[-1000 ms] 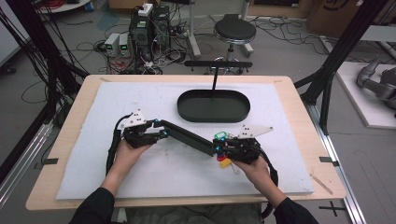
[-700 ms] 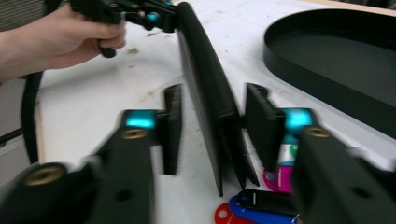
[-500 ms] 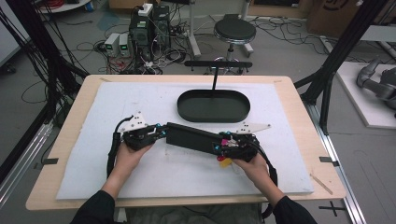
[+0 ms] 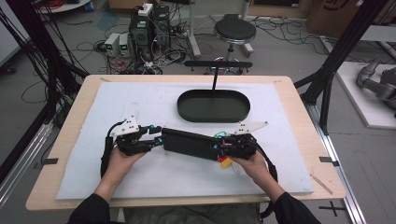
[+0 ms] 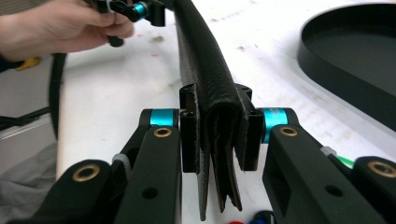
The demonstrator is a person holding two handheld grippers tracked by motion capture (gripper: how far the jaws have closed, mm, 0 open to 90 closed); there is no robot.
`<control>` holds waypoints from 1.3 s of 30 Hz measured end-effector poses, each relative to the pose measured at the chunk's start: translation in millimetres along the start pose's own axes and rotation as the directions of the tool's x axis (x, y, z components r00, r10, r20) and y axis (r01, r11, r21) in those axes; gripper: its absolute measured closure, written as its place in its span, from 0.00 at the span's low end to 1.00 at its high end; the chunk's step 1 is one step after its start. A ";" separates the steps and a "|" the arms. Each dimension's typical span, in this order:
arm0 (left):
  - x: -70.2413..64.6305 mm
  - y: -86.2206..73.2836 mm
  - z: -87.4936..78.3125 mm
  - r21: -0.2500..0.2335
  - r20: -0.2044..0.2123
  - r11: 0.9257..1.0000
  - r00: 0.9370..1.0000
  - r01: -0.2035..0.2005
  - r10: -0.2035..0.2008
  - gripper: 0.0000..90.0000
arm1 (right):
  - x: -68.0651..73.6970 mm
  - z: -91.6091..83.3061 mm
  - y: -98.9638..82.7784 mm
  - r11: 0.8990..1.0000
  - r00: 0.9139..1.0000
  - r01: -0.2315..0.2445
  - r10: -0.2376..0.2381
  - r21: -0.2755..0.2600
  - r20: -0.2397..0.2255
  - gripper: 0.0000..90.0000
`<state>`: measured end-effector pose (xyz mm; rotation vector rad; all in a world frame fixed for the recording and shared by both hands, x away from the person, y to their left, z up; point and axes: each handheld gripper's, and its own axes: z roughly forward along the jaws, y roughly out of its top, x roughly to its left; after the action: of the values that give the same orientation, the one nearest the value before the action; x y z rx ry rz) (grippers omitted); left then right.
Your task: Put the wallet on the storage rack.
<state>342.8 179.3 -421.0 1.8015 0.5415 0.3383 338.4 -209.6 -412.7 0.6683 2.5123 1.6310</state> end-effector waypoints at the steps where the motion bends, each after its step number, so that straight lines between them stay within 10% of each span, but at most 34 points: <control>1: 0.8 0.5 -0.4 -0.004 0.011 1.000 1.000 0.002 -0.002 0.59 | 0.0 0.0 0.0 1.000 1.000 0.000 0.000 0.000 0.000 0.85; 8: 2.8 2.5 0.1 -0.071 0.149 0.997 0.989 0.011 0.000 0.47 | 5.4 -16.6 9.7 0.998 0.996 0.050 -0.052 -0.038 -0.074 0.85; 19: -17.2 11.8 19.6 -0.056 0.350 0.997 0.934 -0.049 0.066 0.59 | 1.3 -34.5 12.0 0.996 0.981 0.077 -0.085 -0.055 -0.176 0.84; 39: -27.8 19.5 23.8 -0.053 0.325 0.993 0.938 -0.107 0.118 0.82 | -6.7 -42.4 11.2 0.995 0.994 0.044 -0.053 -0.090 -0.097 0.69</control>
<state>334.5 140.8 -408.1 1.8115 0.1974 0.1183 335.7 -244.6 -385.6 0.5255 2.4848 1.7879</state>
